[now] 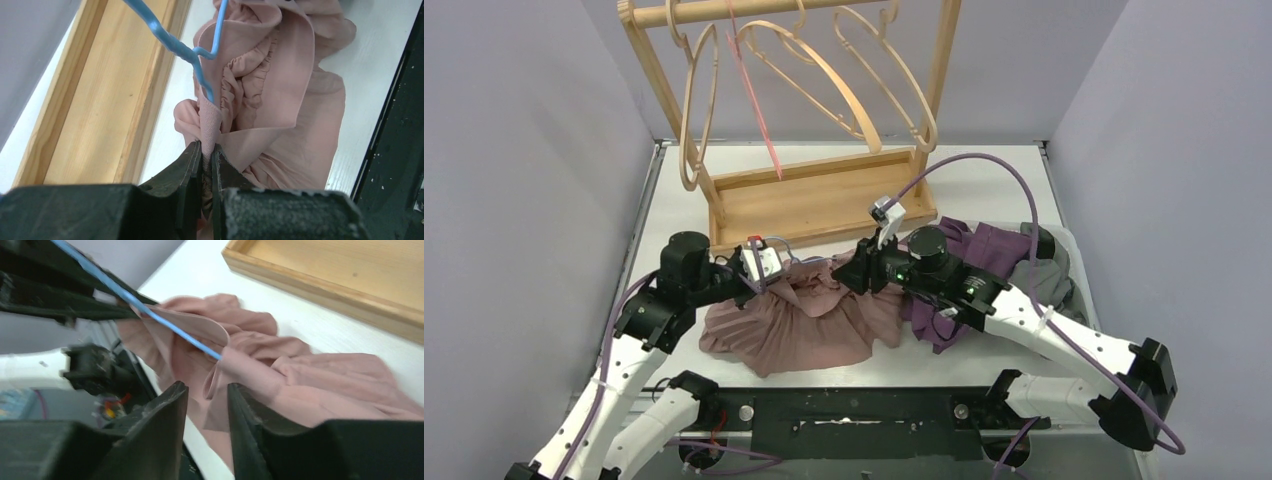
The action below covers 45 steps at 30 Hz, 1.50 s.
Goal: Place the skirt on the hanger
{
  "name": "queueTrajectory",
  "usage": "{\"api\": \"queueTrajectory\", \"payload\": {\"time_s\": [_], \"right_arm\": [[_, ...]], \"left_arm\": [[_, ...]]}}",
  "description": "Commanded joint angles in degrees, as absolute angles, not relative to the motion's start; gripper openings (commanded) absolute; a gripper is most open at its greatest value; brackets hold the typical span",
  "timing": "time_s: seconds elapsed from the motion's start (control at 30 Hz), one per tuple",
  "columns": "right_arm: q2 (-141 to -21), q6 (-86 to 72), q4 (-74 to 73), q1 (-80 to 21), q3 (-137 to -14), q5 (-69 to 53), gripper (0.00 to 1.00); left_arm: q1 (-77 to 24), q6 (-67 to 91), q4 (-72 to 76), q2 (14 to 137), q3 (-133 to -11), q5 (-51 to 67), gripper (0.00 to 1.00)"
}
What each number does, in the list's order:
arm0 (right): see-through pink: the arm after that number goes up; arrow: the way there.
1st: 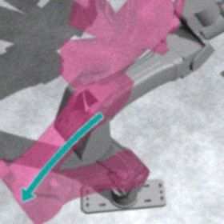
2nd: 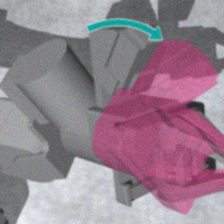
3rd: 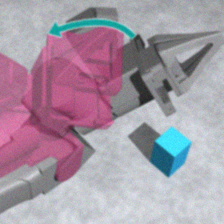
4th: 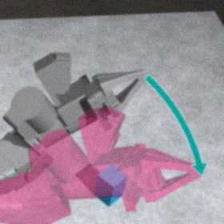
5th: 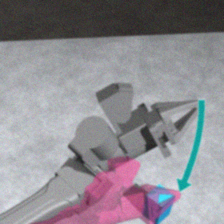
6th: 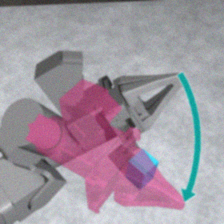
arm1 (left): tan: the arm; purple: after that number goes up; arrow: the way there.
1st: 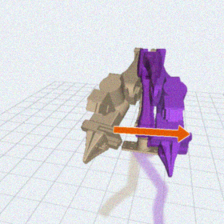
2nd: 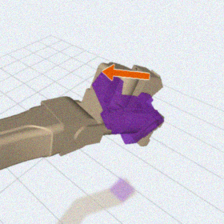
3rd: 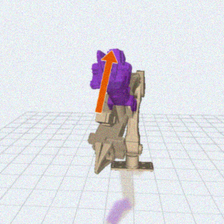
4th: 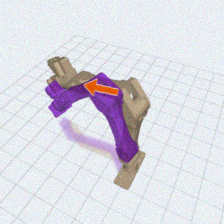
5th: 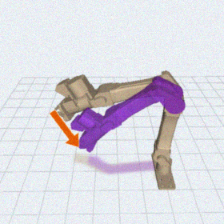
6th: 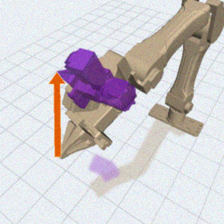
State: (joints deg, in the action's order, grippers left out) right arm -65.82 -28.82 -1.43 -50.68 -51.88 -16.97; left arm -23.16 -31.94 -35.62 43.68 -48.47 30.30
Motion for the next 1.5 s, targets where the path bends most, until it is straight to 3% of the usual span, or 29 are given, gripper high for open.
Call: {"api": "queueTrajectory", "payload": {"time_s": [0.0,0.07,0.17,0.6,0.7,0.77,0.87,0.9,1.13,1.37,1.47], "right_arm": [[-58.25,-19.59,-7.36,-50.45,-52.11,-13.87,0.49],[-55.86,-15.85,-8.69,-50.44,-53.11,-13.55,0.59],[-55.02,-9.61,-8.53,-50.52,-54.57,-15.18,0.65],[-68.93,11.28,-15.30,-52.36,-63.87,-27.38,0.69],[-70.13,11.60,-15.45,-52.41,-64.78,-28.12,0.56],[-70.12,11.25,-15.46,-52.40,-65.03,-27.97,0.39],[-68.33,9.74,-14.96,-52.42,-64.59,-26.24,0.03],[-67.27,9.18,-14.87,-52.39,-64.40,-25.55,0.00],[-56.24,4.04,-14.61,-52.27,-63.32,-23.75,0.00],[-48.69,3.40,-19.60,-52.18,-64.48,-19.37,0.00],[-46.80,3.40,-20.87,-52.17,-64.41,-17.74,0.00]], "left_arm": [[-23.38,-31.40,-29.63,40.17,-48.18,33.87,0.00],[-23.38,-31.41,-29.83,39.20,-47.54,34.93,0.00],[-23.38,-31.59,-29.72,38.11,-46.66,36.78,0.00],[-23.38,-33.98,-32.82,37.08,-47.68,39.32,0.00],[-23.31,-33.79,-33.34,36.39,-47.75,39.42,0.00],[-23.38,-33.01,-33.48,35.72,-47.86,39.47,0.00],[-23.32,-31.08,-33.38,34.42,-48.10,39.44,0.00],[-23.29,-30.14,-33.28,33.92,-48.23,39.04,0.00],[-23.36,-21.44,-32.18,30.22,-50.21,35.43,0.06],[-23.38,-18.43,-34.71,29.71,-52.20,32.15,0.00],[-23.38,-15.45,-33.64,29.41,-53.30,30.82,0.07]]}}
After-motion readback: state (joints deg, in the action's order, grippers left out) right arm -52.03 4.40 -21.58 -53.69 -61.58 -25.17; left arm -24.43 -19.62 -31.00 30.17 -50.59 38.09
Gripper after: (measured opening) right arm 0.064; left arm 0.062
